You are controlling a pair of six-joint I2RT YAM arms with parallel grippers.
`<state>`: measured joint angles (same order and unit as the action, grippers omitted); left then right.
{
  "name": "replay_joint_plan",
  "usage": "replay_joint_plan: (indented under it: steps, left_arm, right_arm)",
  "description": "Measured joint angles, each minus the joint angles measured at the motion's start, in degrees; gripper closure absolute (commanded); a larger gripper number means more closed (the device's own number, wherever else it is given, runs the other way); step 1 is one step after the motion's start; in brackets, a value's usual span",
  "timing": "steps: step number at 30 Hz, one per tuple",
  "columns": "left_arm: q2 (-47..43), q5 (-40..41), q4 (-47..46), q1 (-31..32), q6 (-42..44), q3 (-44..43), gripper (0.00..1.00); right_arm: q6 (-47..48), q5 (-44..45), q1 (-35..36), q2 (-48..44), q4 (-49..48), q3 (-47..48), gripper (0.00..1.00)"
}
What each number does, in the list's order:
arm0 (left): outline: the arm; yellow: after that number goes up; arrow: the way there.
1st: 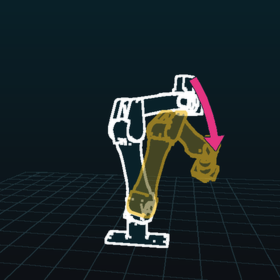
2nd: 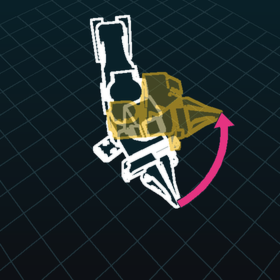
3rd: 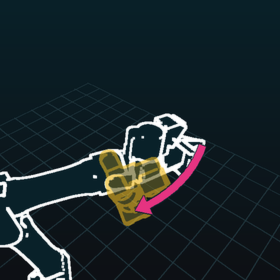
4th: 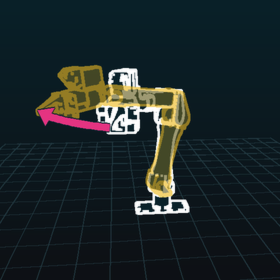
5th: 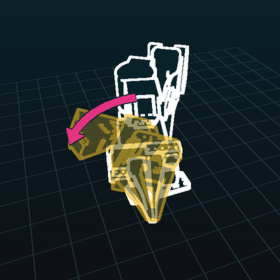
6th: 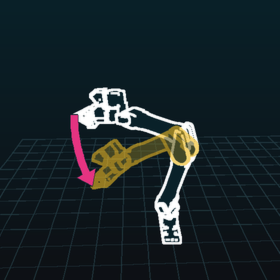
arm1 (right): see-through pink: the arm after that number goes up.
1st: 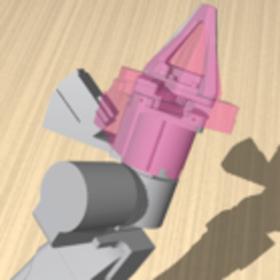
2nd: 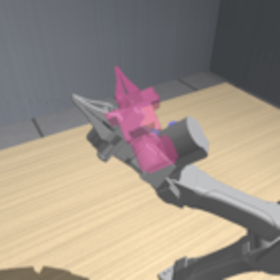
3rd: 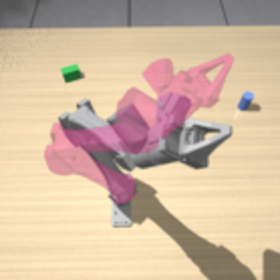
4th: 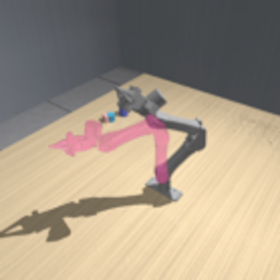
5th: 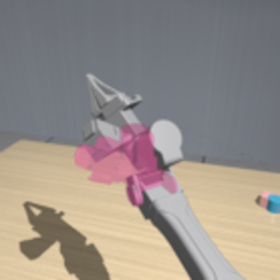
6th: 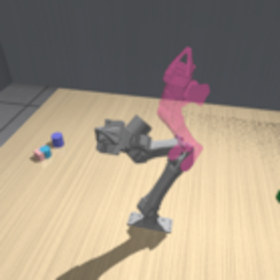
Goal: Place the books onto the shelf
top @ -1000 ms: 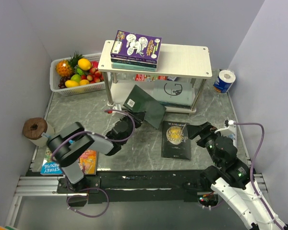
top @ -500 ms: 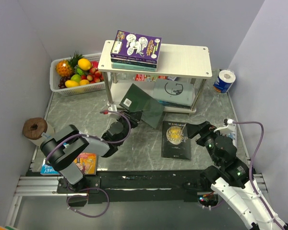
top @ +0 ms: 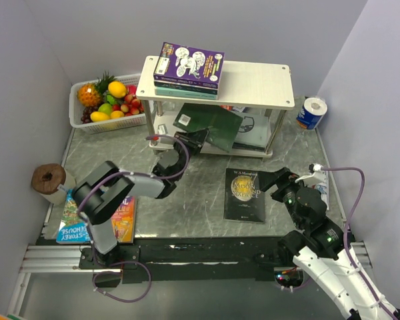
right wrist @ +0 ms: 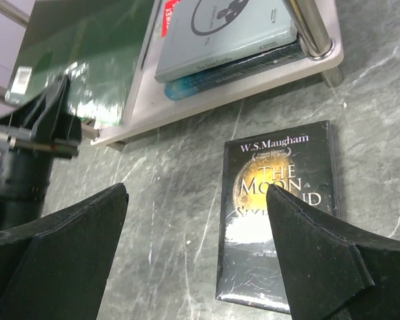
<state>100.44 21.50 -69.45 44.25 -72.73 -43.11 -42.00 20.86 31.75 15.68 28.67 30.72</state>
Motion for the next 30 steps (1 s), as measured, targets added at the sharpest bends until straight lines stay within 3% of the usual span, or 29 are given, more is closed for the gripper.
replay_joint_plan:
  steps: [13, 20, 28, 30]
  left_arm:
    - [21.4, -3.9, 1.2, -3.5, -4.9, -20.9, 0.99]
    - [25.2, -5.9, 1.1, -4.6, -6.8, -27.6, 0.99]
    - [28.2, -8.9, 0.5, -4.2, -9.7, -28.1, 0.84]
    - [28.8, -9.7, 0.8, -4.0, -10.2, -28.1, 0.73]
  right_arm:
    - [1.3, 0.6, 0.0, 1.4, -1.0, 0.0, 0.08]
    - [1.5, 0.6, 0.0, 2.8, -1.7, 0.2, 0.08]
    - [2.3, 0.5, 0.0, 5.1, -1.7, 2.0, 0.07]
    - [2.5, 0.4, 0.0, 5.2, -1.8, 2.5, 0.07]
